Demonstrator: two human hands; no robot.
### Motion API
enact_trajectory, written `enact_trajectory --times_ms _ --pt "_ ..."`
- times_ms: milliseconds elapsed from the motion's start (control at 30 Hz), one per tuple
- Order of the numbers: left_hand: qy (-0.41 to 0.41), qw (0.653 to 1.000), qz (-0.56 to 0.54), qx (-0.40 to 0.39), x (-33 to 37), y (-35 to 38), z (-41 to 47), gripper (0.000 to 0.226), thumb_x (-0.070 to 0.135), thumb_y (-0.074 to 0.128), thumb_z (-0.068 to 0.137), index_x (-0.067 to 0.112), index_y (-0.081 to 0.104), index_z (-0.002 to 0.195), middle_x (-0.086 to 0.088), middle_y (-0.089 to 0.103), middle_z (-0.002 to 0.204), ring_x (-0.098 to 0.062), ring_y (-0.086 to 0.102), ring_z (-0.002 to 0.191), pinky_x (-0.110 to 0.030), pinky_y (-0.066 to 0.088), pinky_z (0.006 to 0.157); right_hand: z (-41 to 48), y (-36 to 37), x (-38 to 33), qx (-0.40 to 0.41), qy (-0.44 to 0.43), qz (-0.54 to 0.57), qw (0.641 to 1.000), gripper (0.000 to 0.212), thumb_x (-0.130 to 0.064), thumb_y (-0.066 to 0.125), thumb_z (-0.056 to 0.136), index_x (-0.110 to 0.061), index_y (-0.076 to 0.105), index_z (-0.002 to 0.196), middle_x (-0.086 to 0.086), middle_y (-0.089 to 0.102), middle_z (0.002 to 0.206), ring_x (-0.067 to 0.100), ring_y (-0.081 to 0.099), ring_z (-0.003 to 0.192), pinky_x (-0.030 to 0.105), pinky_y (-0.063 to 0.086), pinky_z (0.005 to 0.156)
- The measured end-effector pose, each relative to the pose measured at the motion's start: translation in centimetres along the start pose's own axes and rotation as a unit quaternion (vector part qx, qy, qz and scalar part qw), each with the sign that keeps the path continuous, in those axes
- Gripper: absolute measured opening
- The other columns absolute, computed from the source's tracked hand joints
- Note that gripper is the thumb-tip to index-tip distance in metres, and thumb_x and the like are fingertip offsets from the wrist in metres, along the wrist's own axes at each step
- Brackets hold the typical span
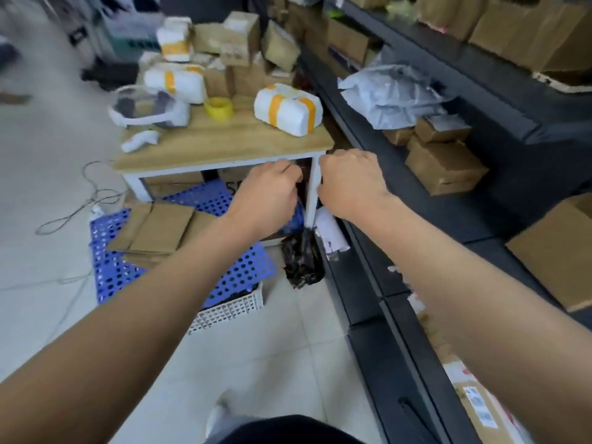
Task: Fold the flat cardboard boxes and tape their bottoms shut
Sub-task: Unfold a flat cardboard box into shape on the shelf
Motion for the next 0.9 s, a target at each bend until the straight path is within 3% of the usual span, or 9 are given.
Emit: enact_trajectory --times_ms 133,200,267,467,667,900 --pt "-0.129 0.991 0.000 -0.025 -11.3 -0.6 -5.1 0.027 0.006 0.046 0.093 0.001 0.058 0.116 -0.017 0.056 0.114 -0.035 0.052 0.107 -0.044 0.042 0.087 5.0 2.0 -10.3 -0.013 -0.087 0.023 0.996 0.015 -0.020 0.051 0.095 -0.010 0.058 0.103 0.011 0.060 0.102 0.030 0.055 0.102 0.037 0.037 0.086" --pt "-0.194 0.980 -0.013 -0.041 -16.8 -0.7 -7.9 0.027 0.007 0.044 0.095 0.005 0.058 0.118 -0.014 0.055 0.118 -0.033 0.052 0.108 -0.041 0.043 0.085 7.2 3.6 -15.2 -0.030 -0.111 0.033 0.993 0.014 -0.020 0.051 0.095 -0.013 0.050 0.082 0.004 0.050 0.078 0.025 0.049 0.083 0.036 0.035 0.078" --pt "-0.251 0.966 -0.030 -0.057 -21.9 -0.4 -10.7 0.028 0.009 0.044 0.095 0.008 0.057 0.120 -0.012 0.055 0.123 -0.031 0.054 0.106 -0.040 0.045 0.085 9.3 5.8 -19.7 -0.057 -0.126 0.040 0.990 0.019 -0.018 0.051 0.095 -0.014 0.044 0.077 0.000 0.038 0.067 0.023 0.042 0.076 0.035 0.033 0.073" --pt "-0.374 0.919 -0.088 -0.087 -32.9 1.9 -17.0 0.029 0.008 0.043 0.095 0.008 0.058 0.120 -0.011 0.057 0.125 -0.028 0.059 0.103 -0.038 0.049 0.086 13.8 12.8 -28.9 -0.134 -0.148 0.050 0.979 0.011 -0.018 0.049 0.097 -0.014 0.050 0.086 0.001 0.041 0.067 0.021 0.046 0.065 0.033 0.034 0.060" --pt "-0.442 0.882 -0.117 -0.114 -38.8 5.3 -18.9 0.028 0.005 0.042 0.095 0.006 0.060 0.116 -0.011 0.058 0.123 -0.027 0.059 0.103 -0.036 0.048 0.088 16.3 17.3 -32.6 -0.189 -0.161 0.055 0.967 0.030 -0.034 0.049 0.098 -0.007 0.062 0.094 0.003 0.052 0.069 0.022 0.054 0.065 0.028 0.038 0.051" --pt "-0.484 0.852 -0.149 -0.137 -43.4 9.9 -18.0 0.029 0.008 0.044 0.093 0.009 0.056 0.119 -0.010 0.056 0.123 -0.027 0.059 0.100 -0.037 0.051 0.082 19.6 23.0 -33.6 -0.245 -0.129 0.137 0.951 0.028 -0.036 0.051 0.096 -0.008 0.053 0.099 0.007 0.058 0.085 0.024 0.060 0.076 0.032 0.046 0.058"
Point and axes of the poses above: each hand's wrist, its own z-axis towards the middle knuckle, its own y-axis out of the palm, x = y × z, the point moved 4 cm from there along z, towards the middle knuckle
